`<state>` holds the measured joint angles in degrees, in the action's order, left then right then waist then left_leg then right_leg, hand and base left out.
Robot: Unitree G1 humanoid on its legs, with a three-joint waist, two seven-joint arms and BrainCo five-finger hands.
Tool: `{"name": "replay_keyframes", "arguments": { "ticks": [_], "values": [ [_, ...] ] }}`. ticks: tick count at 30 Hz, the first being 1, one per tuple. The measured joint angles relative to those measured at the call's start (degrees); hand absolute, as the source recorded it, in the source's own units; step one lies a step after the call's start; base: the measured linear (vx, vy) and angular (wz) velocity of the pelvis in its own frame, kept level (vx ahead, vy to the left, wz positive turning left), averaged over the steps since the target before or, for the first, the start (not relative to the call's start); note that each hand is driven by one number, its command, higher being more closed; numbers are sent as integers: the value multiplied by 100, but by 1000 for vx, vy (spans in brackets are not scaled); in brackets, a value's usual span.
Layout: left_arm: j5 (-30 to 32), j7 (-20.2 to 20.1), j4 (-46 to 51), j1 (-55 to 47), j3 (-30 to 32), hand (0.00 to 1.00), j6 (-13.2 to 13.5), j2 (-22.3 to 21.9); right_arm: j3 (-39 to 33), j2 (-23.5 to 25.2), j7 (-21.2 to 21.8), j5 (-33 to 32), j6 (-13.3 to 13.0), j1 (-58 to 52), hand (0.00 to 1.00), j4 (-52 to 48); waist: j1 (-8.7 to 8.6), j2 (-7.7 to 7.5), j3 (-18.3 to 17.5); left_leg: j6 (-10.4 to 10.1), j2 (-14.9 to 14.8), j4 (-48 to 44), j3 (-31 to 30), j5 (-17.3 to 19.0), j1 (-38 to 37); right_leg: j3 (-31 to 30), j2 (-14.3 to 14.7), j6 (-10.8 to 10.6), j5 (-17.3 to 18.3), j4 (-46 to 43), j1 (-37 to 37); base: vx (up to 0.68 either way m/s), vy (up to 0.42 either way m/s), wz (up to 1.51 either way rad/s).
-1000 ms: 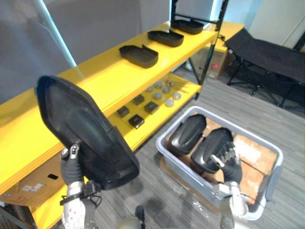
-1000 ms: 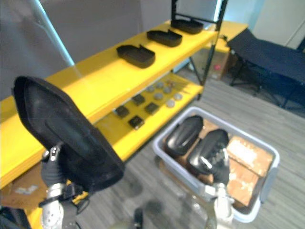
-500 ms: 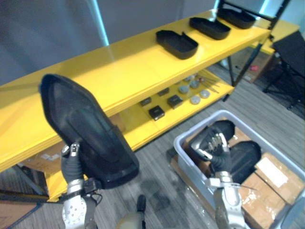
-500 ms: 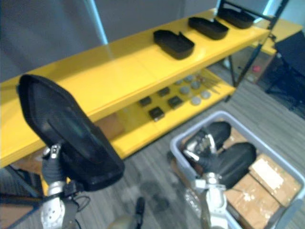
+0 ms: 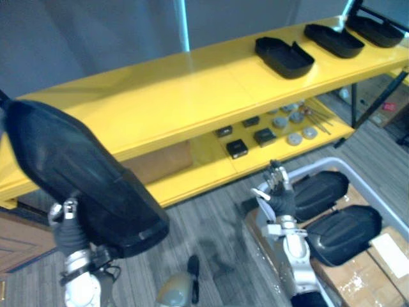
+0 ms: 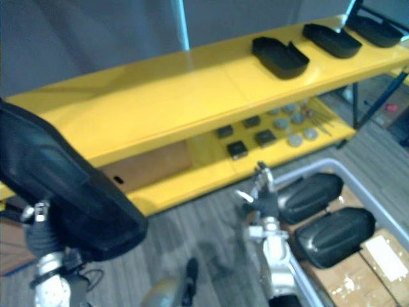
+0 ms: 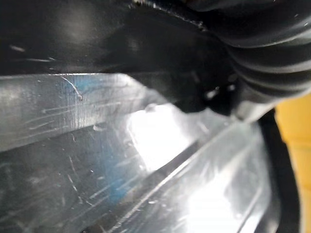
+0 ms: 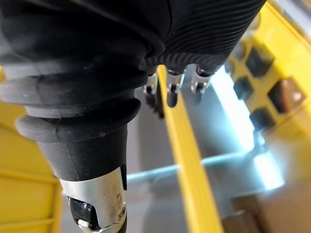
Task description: Walk over and take plastic housings, then place them on the shelf
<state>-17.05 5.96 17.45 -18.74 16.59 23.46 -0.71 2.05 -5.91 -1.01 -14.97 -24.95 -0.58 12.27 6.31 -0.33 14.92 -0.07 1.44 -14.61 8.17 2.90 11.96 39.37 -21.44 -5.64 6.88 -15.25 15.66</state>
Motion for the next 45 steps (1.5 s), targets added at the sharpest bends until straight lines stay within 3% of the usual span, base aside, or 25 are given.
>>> {"name": "replay_keyframes", "arguments": {
  "ticks": [1,2,3,4,5,6,7,8,9,10,12,14,16,17,18,20,23,32,34,36,39,41,42,45],
  "values": [
    [27,-18,-4,84,-12,100,6,44,-80,-54,57,-9,-3,-46,0,-1,-65,150,-47,3,-88,62,-38,-2,-61,-226,-136,415,-265,-802,-344,-46,182,34],
    [113,7,-4,172,3,100,11,141,-188,-61,156,-13,-19,-49,0,-12,-104,159,-43,14,-63,257,-157,5,-285,-719,-243,1063,-699,-1546,-702,-33,175,27],
    [203,29,-4,228,1,100,13,205,-246,-53,191,-11,-23,-54,0,-12,-134,146,-36,29,-53,381,-232,15,-418,-1037,-241,1220,-1075,-1860,-874,18,147,43],
    [303,49,-43,370,-33,100,39,421,-358,-16,254,-9,-43,-83,0,-21,-221,192,-32,48,-92,694,-514,10,-627,-1725,-56,895,-1190,-2346,-1206,41,69,61],
    [328,58,-98,497,-47,100,44,541,-425,0,295,-9,-60,-85,0,-37,-274,173,-43,98,-103,900,-710,-13,-718,-2009,199,662,-709,-2453,-1360,72,42,94],
    [348,58,-234,796,-55,100,44,674,-587,1,381,-10,-102,-78,0,-105,-366,182,-49,138,-182,1288,-955,-16,-860,-2303,671,581,-164,-2393,-1651,118,28,101],
    [348,57,-395,1096,-42,100,45,766,-754,16,465,-12,-125,-92,0,-203,-433,147,-72,130,-204,1573,-1073,-1,-976,-2453,1060,596,66,-1973,-1903,137,47,91],
    [347,58,-478,1225,-32,100,45,817,-834,43,494,-13,-132,-96,0,-234,-446,45,-79,143,-116,1527,-1067,67,-950,-2548,1082,561,126,-1699,-2015,106,24,74],
    [338,63,-624,1427,-87,100,16,862,-951,19,547,-25,-141,-114,0,-376,-474,7,-59,229,-23,1105,-1003,-189,-776,-2756,1121,372,185,-1234,-2070,69,-14,54],
    [342,63,-756,1443,-173,100,-29,901,-974,32,617,-58,-122,-234,0,-391,-480,-80,-84,325,122,877,-988,-222,-828,-3085,1177,267,181,-766,-2042,35,-22,53],
    [353,48,-600,1182,-399,100,-57,866,-1019,22,791,-260,-121,-433,0,-570,-550,-92,-281,348,227,938,-1188,-158,-912,-3368,1384,100,71,-67,-2048,163,-72,72],
    [359,7,-434,1039,-471,100,-62,801,-1029,23,883,-353,-120,-435,0,-766,-528,-165,-385,344,257,1070,-1207,-157,-1016,-3363,1414,79,22,194,-2034,237,-119,36],
    [361,5,-262,869,-548,100,-77,643,-969,31,1011,-392,-117,-448,0,-1045,-398,-253,-554,264,327,1125,-1207,-65,-1091,-3302,1409,112,-262,689,-1808,283,-186,10],
    [355,11,-253,820,-560,100,-79,581,-922,58,1088,-403,-115,-476,0,-1081,-355,-354,-656,176,401,1090,-1223,29,-1104,-3235,1344,-19,-540,916,-1551,265,-198,11],
    [356,13,-270,785,-571,100,-90,469,-924,54,1126,-405,-103,-474,0,-1066,-359,-291,-719,153,354,1066,-1242,65,-1117,-3145,1378,-59,-590,1010,-1469,309,-210,29],
    [359,17,-240,691,-681,100,-106,144,-958,49,1173,-452,-101,-483,0,-1087,-389,-94,-898,67,184,1040,-1140,110,-1103,-2983,1500,-4,-603,1210,-1296,242,-120,33],
    [359,12,-234,703,-852,100,-111,16,-1057,28,1151,-451,-98,-444,0,-1084,-396,21,-966,-14,46,1071,-949,52,-1235,-2910,1618,-1,-601,1312,-1056,184,-93,26],
    [361,18,-235,684,-821,100,-121,43,-1105,56,773,-332,-97,-278,0,-1084,-419,-86,-1019,-32,25,1314,-872,46,-1503,-3028,1639,73,-556,1302,-965,49,-6,-1],
    [369,28,-235,685,-798,100,-126,116,-1177,197,609,-199,-98,-280,0,-1092,-467,-159,-1042,-33,35,1336,-749,54,-1515,-3061,1630,190,-481,1283,-987,-39,9,-11],
    [458,89,-238,677,-789,100,-131,230,-1222,267,455,-94,-98,-336,0,-1152,-534,-190,-1001,-23,21,879,-677,334,-1335,-3156,1639,231,-324,1244,-982,-91,-22,-18],
    [688,263,-250,621,-823,100,-131,247,-1220,309,179,8,-115,-713,0,-1560,-570,65,-827,-172,-339,-570,-431,965,-931,-3332,1875,317,-20,948,-893,-111,-52,-31],
    [708,262,-270,623,-842,100,-131,242,-1325,375,48,23,-157,-989,0,-1748,-728,60,-748,-260,-466,-1254,-222,995,-675,-3387,1877,419,122,767,-870,-99,-34,-12],
    [774,243,-278,628,-850,100,-131,248,-1447,415,-19,84,-176,-1074,0,-1794,-742,62,-728,-189,-572,-1502,-28,1054,-588,-3483,1836,445,158,698,-860,-31,-7,-36],
    [864,234,-271,644,-900,100,-125,252,-1585,425,-49,128,-274,-1270,0,-2024,-788,92,-738,-200,-968,-1087,391,1047,-605,-3775,1635,362,242,622,-821,19,63,-54]
  ]
}}
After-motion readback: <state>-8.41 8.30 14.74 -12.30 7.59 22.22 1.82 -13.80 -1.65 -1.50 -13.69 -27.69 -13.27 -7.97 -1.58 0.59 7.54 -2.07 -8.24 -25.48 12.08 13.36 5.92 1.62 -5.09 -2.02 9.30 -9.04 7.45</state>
